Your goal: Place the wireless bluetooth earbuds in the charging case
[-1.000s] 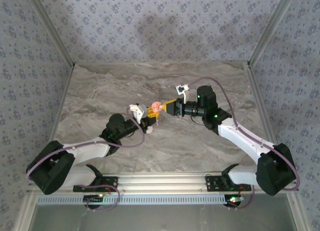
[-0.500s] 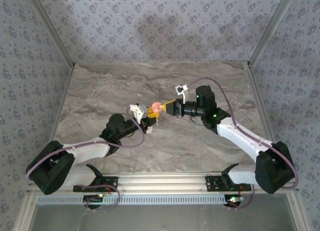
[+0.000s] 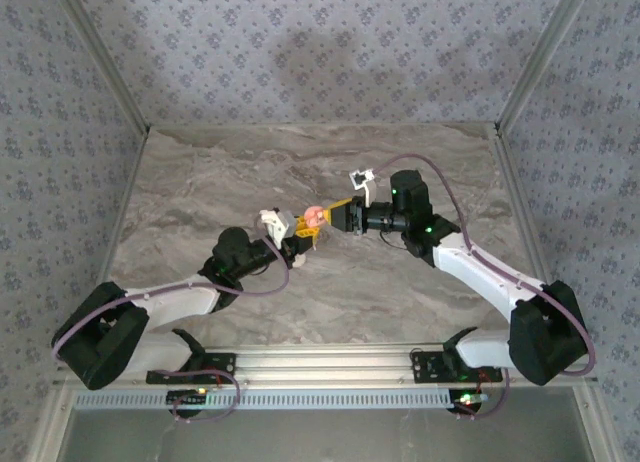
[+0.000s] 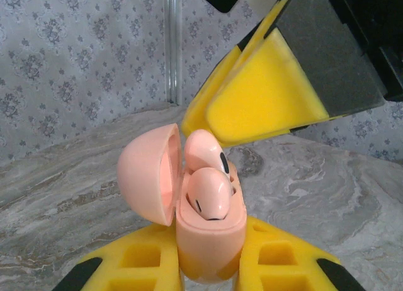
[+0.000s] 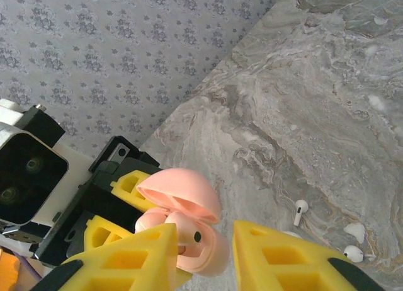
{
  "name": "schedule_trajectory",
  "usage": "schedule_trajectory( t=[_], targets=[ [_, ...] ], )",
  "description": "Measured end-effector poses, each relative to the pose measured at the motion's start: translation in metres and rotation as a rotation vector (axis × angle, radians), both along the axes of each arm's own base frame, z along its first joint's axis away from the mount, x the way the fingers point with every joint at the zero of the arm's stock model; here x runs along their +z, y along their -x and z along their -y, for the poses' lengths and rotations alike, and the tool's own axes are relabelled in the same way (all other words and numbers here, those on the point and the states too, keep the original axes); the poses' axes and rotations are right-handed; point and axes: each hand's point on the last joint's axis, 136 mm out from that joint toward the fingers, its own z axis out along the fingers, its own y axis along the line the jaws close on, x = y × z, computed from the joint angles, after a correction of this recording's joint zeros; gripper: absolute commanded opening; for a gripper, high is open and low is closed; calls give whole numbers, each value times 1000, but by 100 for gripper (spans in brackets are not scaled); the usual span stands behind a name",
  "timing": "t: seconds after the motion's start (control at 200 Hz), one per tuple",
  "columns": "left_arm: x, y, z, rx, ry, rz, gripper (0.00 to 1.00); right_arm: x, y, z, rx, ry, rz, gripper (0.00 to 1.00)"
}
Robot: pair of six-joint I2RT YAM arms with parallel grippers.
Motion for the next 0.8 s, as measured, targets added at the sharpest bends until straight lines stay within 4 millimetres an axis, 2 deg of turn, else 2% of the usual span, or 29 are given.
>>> schedule_trajectory(
  t=[0.185, 0.395, 0.53, 0.8],
  targets=[
    [-4, 4, 2, -26, -25, 1, 17, 8, 0, 7, -10, 15, 15, 34],
    [-2, 5, 4, -39, -48, 20, 18, 18, 6, 5, 8, 34, 43, 50],
    [-2, 6, 3, -40, -54, 30, 18, 11, 15, -1, 32, 61, 29, 56],
    [-3, 6, 3, -40, -60, 34, 18, 2, 15, -2, 23, 93, 7, 58]
  ],
)
